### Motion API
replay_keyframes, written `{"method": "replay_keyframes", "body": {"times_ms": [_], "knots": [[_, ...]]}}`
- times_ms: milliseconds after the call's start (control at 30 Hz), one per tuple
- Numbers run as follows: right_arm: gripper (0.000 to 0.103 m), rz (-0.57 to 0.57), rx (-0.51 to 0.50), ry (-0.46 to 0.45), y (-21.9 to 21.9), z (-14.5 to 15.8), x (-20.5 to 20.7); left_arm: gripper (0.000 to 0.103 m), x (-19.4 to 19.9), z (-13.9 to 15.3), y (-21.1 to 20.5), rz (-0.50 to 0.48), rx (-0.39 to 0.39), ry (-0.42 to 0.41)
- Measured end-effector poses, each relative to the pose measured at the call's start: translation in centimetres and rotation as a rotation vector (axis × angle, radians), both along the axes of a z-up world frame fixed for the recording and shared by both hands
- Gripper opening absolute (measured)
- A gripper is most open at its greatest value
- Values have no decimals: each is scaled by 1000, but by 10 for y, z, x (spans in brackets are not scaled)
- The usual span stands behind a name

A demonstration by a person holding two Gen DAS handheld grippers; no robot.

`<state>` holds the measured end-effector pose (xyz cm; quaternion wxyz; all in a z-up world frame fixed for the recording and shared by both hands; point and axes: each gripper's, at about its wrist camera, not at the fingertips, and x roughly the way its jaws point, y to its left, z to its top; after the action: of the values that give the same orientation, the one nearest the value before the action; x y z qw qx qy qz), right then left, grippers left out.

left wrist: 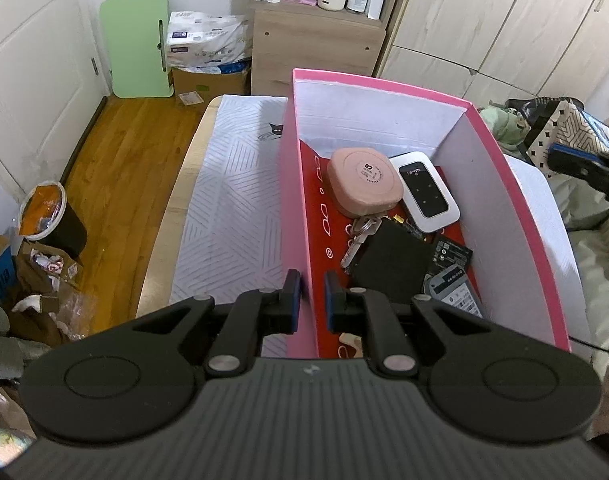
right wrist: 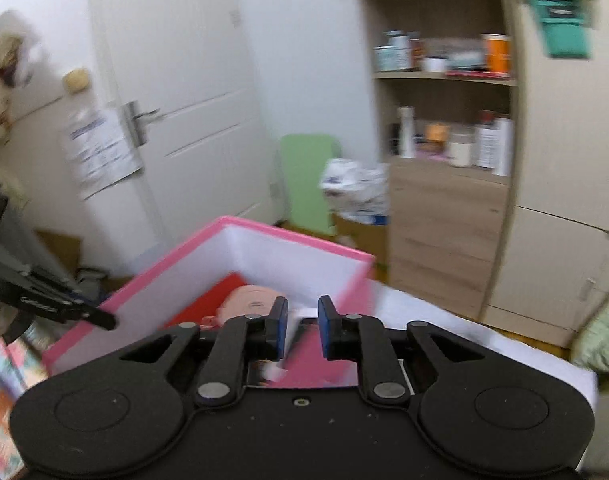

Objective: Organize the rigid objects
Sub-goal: 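Carry the AA battery into the box and release it, then grasp the second AA battery on the bed with the right gripper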

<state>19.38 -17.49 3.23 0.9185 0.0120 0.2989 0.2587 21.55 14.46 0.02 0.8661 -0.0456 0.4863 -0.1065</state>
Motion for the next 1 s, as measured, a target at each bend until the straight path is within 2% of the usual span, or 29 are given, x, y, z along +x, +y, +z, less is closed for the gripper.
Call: {"method": "replay_keyframes", "body": {"times_ms": [167,300,467,767,867,1000], "knots": [[22,-132,37,51,-41,-15,-7,11,4,-2,2,10,-9,19],[23,-186,48,74,-61,-27,-12,11,4,-1,-3,12,14,16],[27,-240,-5,103,-71,-48,-4,11,1,0,-9,-3,52,6],[27,-149,-46,155,-45,-92,33,11,3,3,-14,-26,78,18],[26,-142,14,224,-35,-110,54,11,4,3,-15,-43,96,24],[27,-144,-6,221,-17,-114,67,11,5,4,-18,-61,118,28]]}}
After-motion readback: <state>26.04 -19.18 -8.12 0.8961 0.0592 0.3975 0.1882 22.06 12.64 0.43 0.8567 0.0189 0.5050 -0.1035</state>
